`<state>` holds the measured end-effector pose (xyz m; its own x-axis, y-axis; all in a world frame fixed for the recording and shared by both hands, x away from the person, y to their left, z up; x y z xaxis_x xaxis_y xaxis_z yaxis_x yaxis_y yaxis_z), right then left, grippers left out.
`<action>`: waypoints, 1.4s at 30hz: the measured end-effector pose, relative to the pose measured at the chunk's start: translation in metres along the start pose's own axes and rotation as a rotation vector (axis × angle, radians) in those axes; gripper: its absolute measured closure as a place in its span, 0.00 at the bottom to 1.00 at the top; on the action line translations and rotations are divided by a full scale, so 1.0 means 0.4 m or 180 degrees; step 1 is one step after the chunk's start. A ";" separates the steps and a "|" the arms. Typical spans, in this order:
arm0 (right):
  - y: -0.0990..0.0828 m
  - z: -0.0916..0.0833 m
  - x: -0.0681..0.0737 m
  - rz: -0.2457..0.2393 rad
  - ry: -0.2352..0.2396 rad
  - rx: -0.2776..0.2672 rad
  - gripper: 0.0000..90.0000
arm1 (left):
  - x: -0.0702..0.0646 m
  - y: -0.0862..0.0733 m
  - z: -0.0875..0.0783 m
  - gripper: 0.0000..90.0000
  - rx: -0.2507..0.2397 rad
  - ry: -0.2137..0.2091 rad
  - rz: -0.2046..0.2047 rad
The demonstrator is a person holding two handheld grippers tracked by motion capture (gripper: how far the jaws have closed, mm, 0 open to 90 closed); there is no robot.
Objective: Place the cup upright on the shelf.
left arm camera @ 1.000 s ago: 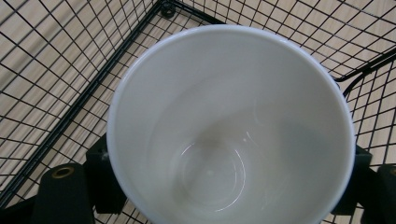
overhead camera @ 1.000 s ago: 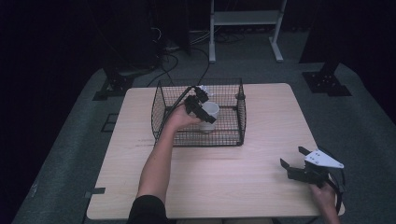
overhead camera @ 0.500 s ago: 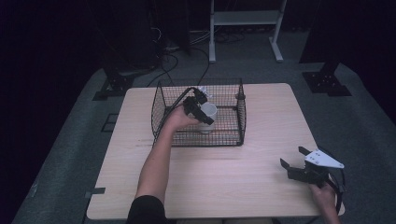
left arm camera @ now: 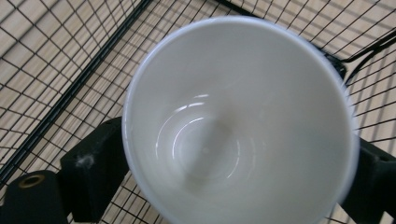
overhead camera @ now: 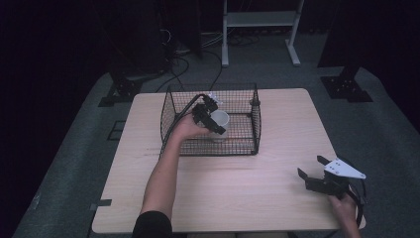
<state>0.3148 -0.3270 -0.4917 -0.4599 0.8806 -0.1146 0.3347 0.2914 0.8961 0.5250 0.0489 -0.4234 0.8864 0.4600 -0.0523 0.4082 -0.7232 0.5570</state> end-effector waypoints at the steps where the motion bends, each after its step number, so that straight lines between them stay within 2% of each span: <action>1: 0.000 0.000 0.000 0.0001 0.0001 -0.0006 0.15 | -0.002 0.002 -0.007 0.08 -0.0044 -0.0013 -0.0005; 5: 0.000 0.000 0.001 -0.0010 0.0006 0.0003 0.15 | -0.016 0.011 -0.043 0.08 -0.0190 0.0017 0.0047; 13: 0.000 0.001 0.001 0.0001 0.0005 0.0002 0.15 | -0.025 0.017 -0.076 0.08 -0.0297 0.0095 0.0099; 15: 0.000 0.001 0.000 0.0006 0.0003 0.0003 0.15 | -0.029 0.020 -0.091 0.08 -0.0386 0.0140 0.0113; 23: 0.000 0.000 0.000 0.0015 -0.0006 0.0010 0.15 | -0.047 0.018 -0.135 0.08 -0.0476 0.0206 0.0186; 33: 0.000 0.001 0.000 0.0009 -0.0016 0.0013 0.15 | -0.087 -0.005 -0.191 0.08 -0.0535 0.0190 0.0215; 41: -0.001 0.001 0.000 0.0004 -0.0024 0.0021 0.15 | -0.108 -0.019 -0.218 0.08 -0.0605 0.0179 0.0214; 42: -0.001 0.001 0.000 0.0005 -0.0024 0.0021 0.15 | -0.112 -0.020 -0.221 0.08 -0.0604 0.0201 0.0246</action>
<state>0.3150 -0.3267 -0.4921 -0.4530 0.8838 -0.1164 0.3409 0.2925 0.8934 0.4626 0.0796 -0.3522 0.8956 0.4426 0.0452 0.2859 -0.6504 0.7037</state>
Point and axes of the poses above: each handheld gripper's, and its own axes: z roughly forward along the jaws, y roughly out of its top, x roughly to its left, the point moved 3 cm from there along z, roughly forward along the jaws, and after that the axes turned 1 degree about x, right-handed, at the moved point
